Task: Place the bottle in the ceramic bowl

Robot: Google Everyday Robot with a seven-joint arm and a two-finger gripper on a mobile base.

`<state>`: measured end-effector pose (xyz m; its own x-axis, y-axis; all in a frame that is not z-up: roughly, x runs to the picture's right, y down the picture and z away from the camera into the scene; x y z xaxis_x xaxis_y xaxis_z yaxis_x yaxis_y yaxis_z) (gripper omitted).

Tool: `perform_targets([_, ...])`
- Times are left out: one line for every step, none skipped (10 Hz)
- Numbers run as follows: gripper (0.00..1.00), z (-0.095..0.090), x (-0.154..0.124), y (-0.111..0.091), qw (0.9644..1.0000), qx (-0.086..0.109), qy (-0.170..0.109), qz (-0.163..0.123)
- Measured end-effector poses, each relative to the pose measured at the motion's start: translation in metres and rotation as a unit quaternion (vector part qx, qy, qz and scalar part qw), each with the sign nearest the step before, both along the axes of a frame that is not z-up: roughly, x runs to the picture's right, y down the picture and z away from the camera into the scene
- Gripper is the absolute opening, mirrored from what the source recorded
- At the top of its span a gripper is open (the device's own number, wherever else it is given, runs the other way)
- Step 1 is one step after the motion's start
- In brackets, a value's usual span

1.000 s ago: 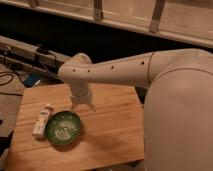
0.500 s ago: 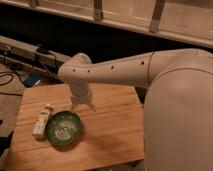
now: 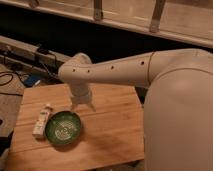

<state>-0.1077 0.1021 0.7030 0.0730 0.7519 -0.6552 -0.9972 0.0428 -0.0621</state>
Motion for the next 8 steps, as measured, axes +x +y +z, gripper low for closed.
perform_targets([0.65, 0.0, 0.0, 0.0, 1.0, 0.0, 0.0, 0.0])
perform_targets([0.65, 0.0, 0.001, -0.001, 1.0, 0.001, 0.001, 0.001])
perform_targets([0.65, 0.0, 0.001, -0.004, 1.0, 0.006, 0.005, 0.006])
perform_targets([0.65, 0.004, -0.002, -0.016, 0.9997, 0.02, 0.01, 0.014])
perform_targets([0.65, 0.01, -0.012, -0.027, 0.9995, 0.028, 0.009, 0.015])
perform_targets([0.65, 0.015, -0.022, -0.034, 0.9993, 0.034, 0.006, 0.014])
perform_targets([0.65, 0.024, -0.038, -0.046, 0.9992, 0.039, 0.004, 0.012])
perform_targets([0.65, 0.038, -0.059, -0.057, 0.9991, 0.042, -0.005, 0.004])
